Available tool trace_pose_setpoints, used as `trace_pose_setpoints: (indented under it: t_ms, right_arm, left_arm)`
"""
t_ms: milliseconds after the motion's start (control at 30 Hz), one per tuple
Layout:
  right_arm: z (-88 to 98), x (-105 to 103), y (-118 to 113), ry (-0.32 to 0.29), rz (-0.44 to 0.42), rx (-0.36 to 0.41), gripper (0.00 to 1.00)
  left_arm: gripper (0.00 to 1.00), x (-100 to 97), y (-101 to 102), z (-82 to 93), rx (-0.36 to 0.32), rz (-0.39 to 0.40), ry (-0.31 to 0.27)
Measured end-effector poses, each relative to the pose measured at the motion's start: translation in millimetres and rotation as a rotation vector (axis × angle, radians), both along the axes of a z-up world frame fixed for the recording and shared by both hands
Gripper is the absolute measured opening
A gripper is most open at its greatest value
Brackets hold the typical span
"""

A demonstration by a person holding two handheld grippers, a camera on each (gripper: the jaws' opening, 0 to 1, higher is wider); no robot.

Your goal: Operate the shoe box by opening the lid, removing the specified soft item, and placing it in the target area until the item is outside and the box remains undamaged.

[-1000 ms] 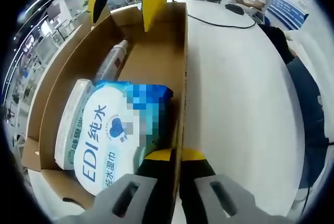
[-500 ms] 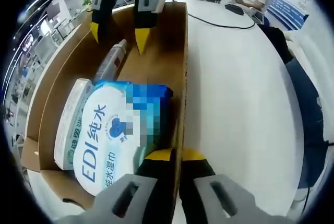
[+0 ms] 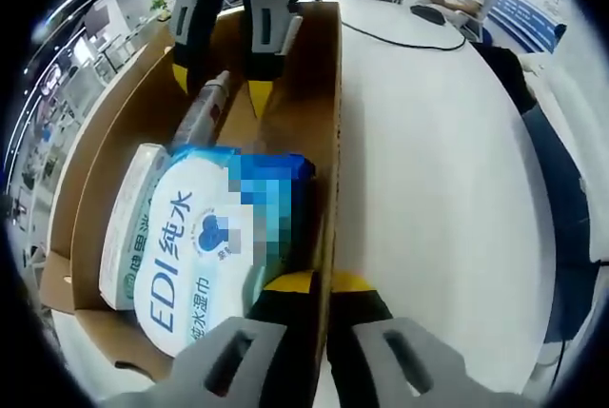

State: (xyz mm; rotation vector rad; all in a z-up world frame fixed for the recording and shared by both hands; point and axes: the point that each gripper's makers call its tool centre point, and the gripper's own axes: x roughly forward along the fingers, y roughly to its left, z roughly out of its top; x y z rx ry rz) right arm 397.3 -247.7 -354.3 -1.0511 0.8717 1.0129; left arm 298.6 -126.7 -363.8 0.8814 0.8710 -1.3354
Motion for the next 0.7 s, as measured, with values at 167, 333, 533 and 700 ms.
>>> trace_pose_setpoints:
  t_ms: [167, 333, 533, 700]
  right_arm:
    - [1.4, 1.2, 1.5, 0.022, 0.006, 0.006, 0.43]
    - [0.5, 0.2, 3.2, 0.05, 0.007, 0.004, 0.33]
    - [-0.5, -3.0, 2.6, 0.065, 0.017, 0.016, 0.27]
    - [-2.0, -5.8, 0.2, 0.083, -0.017, 0.036, 0.22]
  left_arm:
    - [0.01, 0.6, 0.3, -0.2, -0.005, 0.0, -0.002]
    - [0.01, 0.9, 0.0, -0.6, -0.003, 0.0, 0.001]
    - [0.01, 0.9, -0.5, -0.5, -0.005, 0.009, -0.001]
    - [0.01, 0.7, -0.7, -0.5, -0.004, 0.004, 0.003]
